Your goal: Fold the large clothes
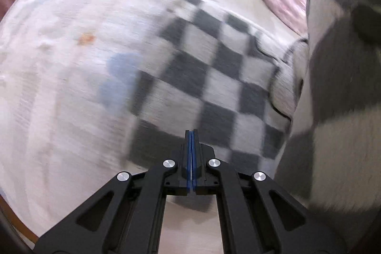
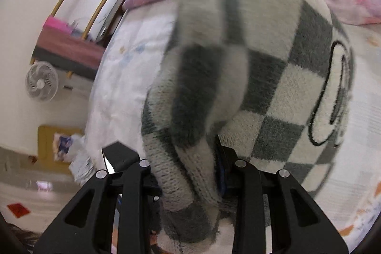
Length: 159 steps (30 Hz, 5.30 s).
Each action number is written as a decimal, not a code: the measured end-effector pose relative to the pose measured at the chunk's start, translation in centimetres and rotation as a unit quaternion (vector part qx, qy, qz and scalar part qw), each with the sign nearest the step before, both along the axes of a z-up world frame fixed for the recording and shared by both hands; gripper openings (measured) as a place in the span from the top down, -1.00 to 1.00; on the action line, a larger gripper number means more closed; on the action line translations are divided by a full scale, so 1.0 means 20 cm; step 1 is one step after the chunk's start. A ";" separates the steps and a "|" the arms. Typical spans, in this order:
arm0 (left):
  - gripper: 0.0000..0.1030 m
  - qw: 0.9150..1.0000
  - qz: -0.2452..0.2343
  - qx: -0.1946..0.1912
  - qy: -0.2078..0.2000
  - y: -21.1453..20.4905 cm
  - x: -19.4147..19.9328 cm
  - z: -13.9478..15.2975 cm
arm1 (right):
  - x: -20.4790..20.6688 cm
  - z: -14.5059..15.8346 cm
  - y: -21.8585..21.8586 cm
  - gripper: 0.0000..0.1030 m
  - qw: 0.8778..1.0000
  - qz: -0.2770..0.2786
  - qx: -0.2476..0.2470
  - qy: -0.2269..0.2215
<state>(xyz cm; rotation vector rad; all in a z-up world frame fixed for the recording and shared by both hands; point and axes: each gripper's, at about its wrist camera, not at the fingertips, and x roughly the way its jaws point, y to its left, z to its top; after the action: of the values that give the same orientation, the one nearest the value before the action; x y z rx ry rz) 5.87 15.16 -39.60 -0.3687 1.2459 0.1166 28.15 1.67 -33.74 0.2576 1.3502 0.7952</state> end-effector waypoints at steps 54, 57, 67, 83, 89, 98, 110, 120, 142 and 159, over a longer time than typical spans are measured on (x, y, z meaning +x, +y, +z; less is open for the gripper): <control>0.80 0.970 0.083 -0.169 0.152 0.14 0.42 -0.13 | -0.03 -0.25 -0.56 -0.68 0.970 -0.168 0.018 0.174; 0.80 0.983 0.075 -0.108 0.127 0.27 0.35 0.02 | -0.02 -0.21 -0.46 -0.52 0.983 -0.131 -0.034 0.127; 0.00 0.979 0.058 -0.029 0.193 0.41 0.35 -0.24 | -0.11 -0.57 -0.17 0.59 0.966 -0.035 -0.242 0.079; 0.58 0.996 -0.045 0.036 0.073 0.24 1.40 -0.06 | 0.68 -0.38 0.01 0.65 0.983 -0.059 -0.168 0.032; 0.57 0.993 -0.057 0.084 0.060 0.27 1.49 -0.23 | 0.76 -0.61 -0.02 0.73 0.984 -0.106 -0.129 0.056; 0.45 0.997 -0.051 0.048 0.043 0.27 1.20 0.00 | 0.49 -0.44 -0.08 0.66 0.984 -0.118 -0.134 0.005; 0.31 0.987 -0.074 0.052 0.130 0.12 0.32 -0.25 | -0.25 -0.66 -0.25 0.65 0.975 -0.085 -0.181 0.101; -0.33 0.990 -0.091 0.014 0.108 0.14 0.38 -0.13 | -0.18 -0.58 -0.25 -0.61 0.986 -0.075 -0.116 0.092; -0.81 0.968 -0.018 -0.248 0.041 0.80 0.77 -0.48 | 0.35 -0.77 -0.50 -0.87 0.993 -0.075 0.029 0.091; -0.34 0.932 -0.004 -0.359 0.057 0.77 0.71 -0.66 | 0.14 -0.94 -0.44 -0.73 0.989 -0.039 0.059 0.131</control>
<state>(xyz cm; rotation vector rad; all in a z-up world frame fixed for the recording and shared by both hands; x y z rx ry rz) 20.13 30.66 -52.88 -0.9996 1.3790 -0.3438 30.91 -7.23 -52.47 0.5197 1.5296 0.7973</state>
